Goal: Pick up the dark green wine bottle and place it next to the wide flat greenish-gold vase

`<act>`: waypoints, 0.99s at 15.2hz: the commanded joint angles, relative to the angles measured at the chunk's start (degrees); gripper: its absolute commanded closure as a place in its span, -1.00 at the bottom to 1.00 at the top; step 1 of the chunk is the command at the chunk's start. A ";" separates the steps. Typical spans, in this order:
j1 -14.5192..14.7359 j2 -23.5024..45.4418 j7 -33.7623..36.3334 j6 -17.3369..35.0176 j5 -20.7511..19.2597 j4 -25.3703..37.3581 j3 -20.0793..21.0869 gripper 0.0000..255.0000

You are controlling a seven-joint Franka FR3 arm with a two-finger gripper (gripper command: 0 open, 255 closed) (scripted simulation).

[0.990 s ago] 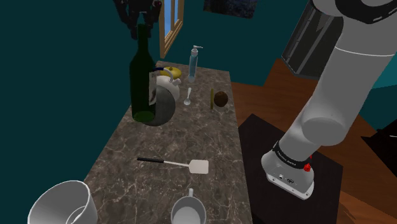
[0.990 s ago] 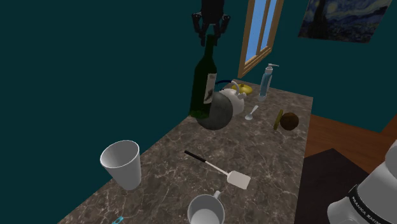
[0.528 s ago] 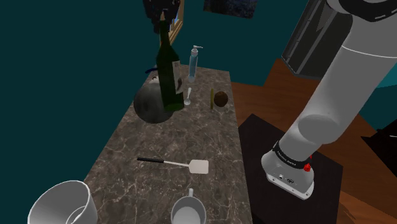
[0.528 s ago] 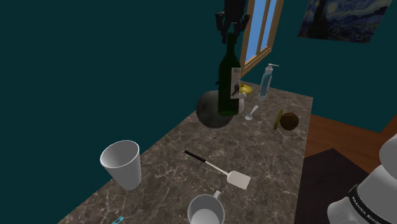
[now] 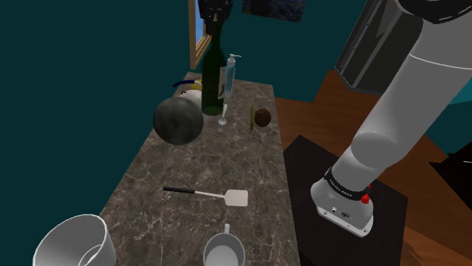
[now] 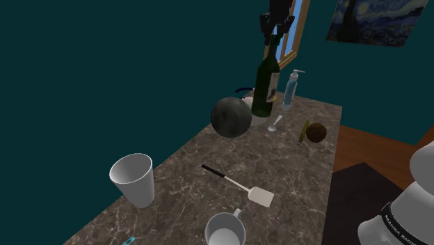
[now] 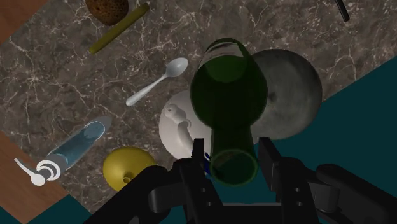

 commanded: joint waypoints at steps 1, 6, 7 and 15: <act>-1.33 1.23 -2.53 -0.68 -0.15 1.77 -1.11 1.00; -4.72 3.79 -8.57 -1.94 -0.27 5.29 -3.74 1.00; -5.38 4.49 -9.74 -2.27 -0.32 6.26 -4.23 1.00; -10.51 12.68 -18.50 -6.31 -0.81 18.02 -7.66 1.00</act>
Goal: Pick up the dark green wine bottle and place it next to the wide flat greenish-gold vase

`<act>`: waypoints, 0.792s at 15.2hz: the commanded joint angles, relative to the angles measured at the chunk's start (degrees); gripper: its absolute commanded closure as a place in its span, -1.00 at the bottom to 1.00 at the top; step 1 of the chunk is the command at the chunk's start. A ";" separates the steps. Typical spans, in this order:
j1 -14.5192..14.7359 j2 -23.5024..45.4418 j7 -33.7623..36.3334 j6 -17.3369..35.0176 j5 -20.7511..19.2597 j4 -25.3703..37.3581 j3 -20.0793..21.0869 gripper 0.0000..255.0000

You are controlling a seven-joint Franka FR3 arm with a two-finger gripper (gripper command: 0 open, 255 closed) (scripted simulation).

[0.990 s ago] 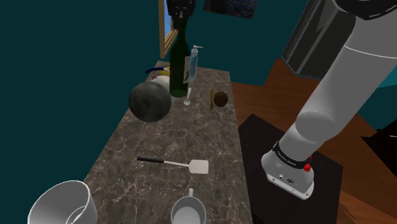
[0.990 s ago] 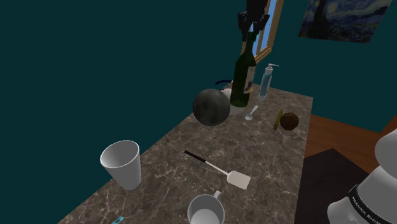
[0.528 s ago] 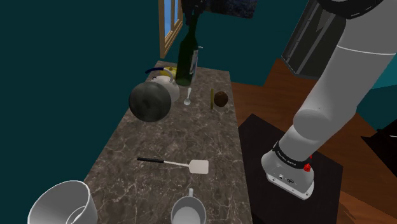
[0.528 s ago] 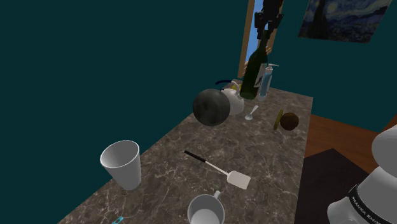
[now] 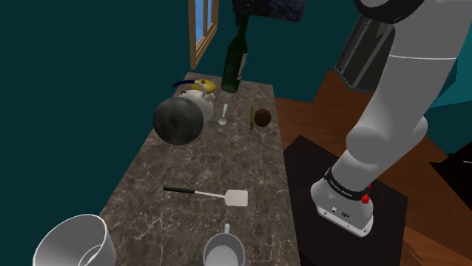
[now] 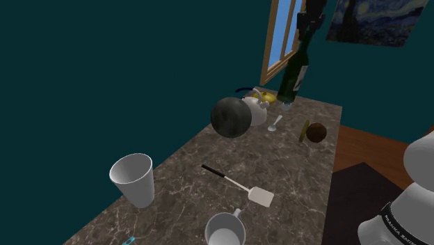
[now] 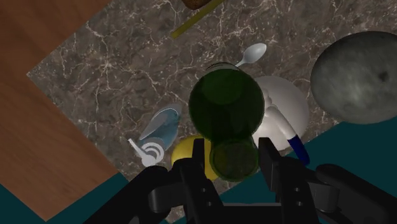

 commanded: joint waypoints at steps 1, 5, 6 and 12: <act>-1.20 3.14 -2.14 -1.78 -0.21 4.83 -0.77 1.00; -3.52 10.27 -6.06 -5.91 -0.55 15.89 -2.09 1.00; -4.05 12.63 -6.99 -7.40 -0.67 19.69 -2.38 1.00; -5.53 15.01 -9.00 -5.77 -0.67 20.35 -2.83 1.00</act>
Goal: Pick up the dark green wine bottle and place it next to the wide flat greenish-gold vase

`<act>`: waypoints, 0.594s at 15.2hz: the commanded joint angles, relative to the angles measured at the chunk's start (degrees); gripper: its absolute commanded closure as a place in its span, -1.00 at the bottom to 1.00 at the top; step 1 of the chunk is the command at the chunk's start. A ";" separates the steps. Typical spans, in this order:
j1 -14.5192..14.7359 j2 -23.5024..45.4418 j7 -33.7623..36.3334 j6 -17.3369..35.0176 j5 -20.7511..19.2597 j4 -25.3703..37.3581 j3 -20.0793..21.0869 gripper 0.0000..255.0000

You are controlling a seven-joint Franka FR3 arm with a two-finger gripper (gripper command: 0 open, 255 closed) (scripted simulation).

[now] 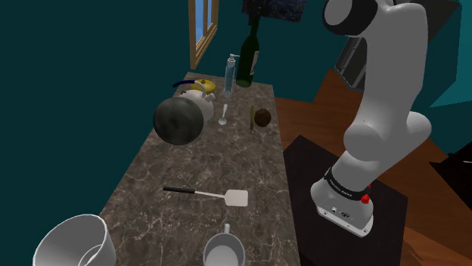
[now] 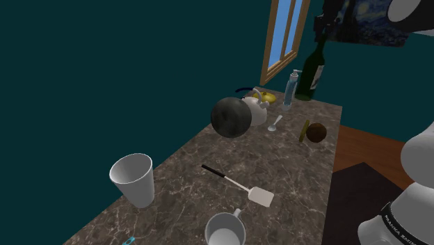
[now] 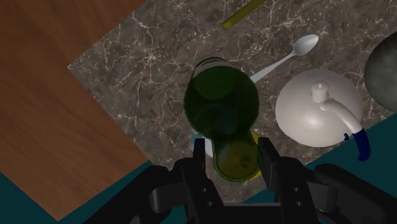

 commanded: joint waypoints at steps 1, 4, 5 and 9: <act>-0.18 -0.84 -0.14 2.05 0.08 -2.82 0.00 1.00; -0.42 -2.42 -0.28 5.42 0.23 -7.76 0.02 1.00; -0.48 -2.83 -0.33 6.45 0.27 -9.21 0.02 1.00; -0.69 -4.08 -0.49 10.32 0.39 -14.34 0.01 1.00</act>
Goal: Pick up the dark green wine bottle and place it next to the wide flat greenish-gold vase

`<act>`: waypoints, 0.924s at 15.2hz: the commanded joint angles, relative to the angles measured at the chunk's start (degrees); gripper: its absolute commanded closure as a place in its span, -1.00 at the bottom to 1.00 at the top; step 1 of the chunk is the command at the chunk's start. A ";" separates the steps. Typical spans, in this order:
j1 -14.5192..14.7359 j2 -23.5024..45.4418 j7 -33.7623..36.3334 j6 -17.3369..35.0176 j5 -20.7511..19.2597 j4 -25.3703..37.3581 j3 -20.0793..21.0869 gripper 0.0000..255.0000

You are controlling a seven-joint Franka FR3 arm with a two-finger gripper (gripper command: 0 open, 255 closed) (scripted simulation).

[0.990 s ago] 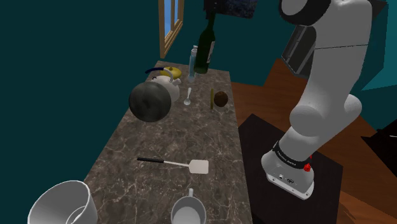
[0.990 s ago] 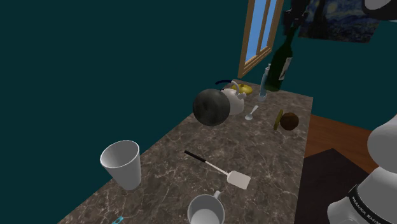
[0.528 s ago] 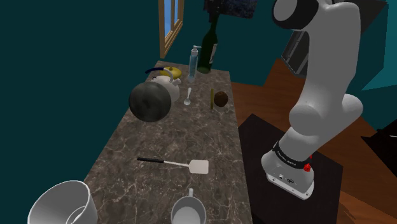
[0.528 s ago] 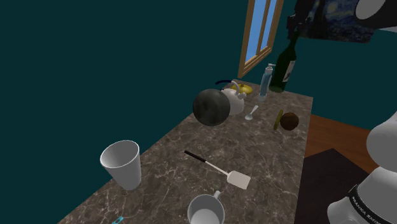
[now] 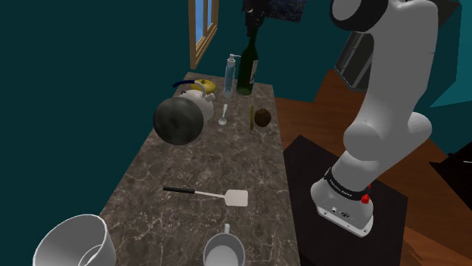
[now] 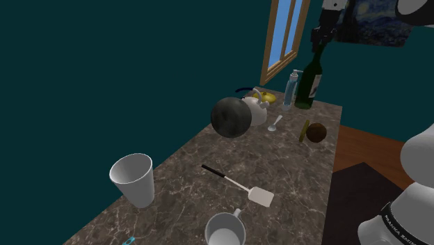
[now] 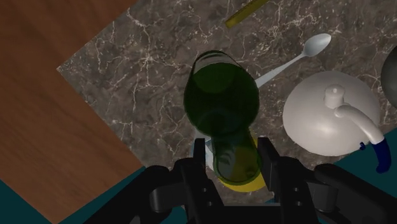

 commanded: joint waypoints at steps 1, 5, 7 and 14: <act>-0.01 -0.56 0.02 1.84 0.05 -2.33 0.02 1.00; -0.15 -1.22 -0.12 5.31 0.12 -6.46 0.01 1.00; -0.20 -1.42 -0.19 6.96 0.14 -8.31 0.00 1.00; -0.29 -1.58 -0.33 10.51 0.18 -12.03 -0.02 1.00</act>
